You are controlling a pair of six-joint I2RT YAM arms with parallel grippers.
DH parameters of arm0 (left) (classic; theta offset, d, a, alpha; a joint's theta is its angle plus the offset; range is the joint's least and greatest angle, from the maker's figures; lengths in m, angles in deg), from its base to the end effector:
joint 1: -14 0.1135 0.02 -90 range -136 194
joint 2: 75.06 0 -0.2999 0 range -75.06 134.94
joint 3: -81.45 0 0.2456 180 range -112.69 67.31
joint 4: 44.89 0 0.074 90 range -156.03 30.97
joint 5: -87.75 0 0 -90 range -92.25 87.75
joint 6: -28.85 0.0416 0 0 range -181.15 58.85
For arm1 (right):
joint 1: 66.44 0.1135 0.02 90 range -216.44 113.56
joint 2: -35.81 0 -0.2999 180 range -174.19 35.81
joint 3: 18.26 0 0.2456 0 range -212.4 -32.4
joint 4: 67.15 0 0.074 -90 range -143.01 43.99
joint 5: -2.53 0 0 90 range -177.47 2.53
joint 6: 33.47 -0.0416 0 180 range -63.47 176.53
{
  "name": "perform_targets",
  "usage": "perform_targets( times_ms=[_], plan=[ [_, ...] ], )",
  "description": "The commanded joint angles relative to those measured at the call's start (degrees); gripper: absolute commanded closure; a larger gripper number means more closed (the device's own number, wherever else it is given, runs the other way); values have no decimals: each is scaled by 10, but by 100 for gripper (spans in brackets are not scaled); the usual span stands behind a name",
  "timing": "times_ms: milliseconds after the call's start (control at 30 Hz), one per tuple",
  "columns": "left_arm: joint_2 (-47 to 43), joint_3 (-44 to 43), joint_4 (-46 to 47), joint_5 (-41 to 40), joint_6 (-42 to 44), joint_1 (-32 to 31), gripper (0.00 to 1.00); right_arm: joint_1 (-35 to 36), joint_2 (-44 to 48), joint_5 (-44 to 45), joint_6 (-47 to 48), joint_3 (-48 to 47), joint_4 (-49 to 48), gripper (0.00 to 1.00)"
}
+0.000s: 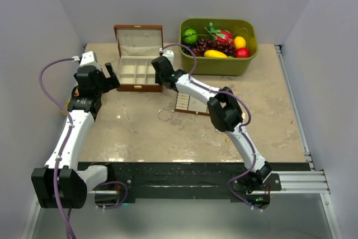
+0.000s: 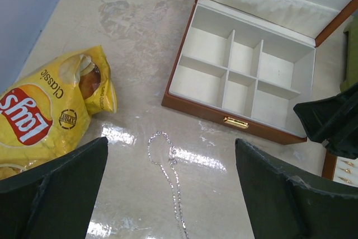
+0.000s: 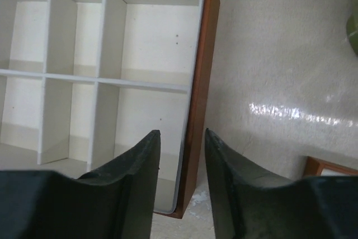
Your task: Organize the mixed jewelry
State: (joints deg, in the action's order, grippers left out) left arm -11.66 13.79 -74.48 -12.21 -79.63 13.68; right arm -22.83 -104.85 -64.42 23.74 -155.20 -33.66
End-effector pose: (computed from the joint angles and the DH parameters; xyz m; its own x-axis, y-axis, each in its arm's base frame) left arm 0.2346 0.0059 0.3507 -0.3580 -0.3102 -0.8807 -0.2787 0.9357 -0.2163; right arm 0.4359 0.3927 0.2198 -0.5895 0.1266 -0.7978 -0.1066 0.9668 0.2323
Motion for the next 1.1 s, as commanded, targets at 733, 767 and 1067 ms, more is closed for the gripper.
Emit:
perform_targets(
  times_ms=[733, 767, 1067],
  plan=[
    [-1, 14, 19, 28, 1, 3, 0, -20, 127, 9, 135, 172, -42, 88],
    [-5, 16, 18, 31, 1, 3, 0, -22, 130, 11, 132, 176, -43, 88],
    [-14, 25, 16, 59, 9, 3, 0, -30, 171, -25, 128, 201, -39, 59]
  ],
)
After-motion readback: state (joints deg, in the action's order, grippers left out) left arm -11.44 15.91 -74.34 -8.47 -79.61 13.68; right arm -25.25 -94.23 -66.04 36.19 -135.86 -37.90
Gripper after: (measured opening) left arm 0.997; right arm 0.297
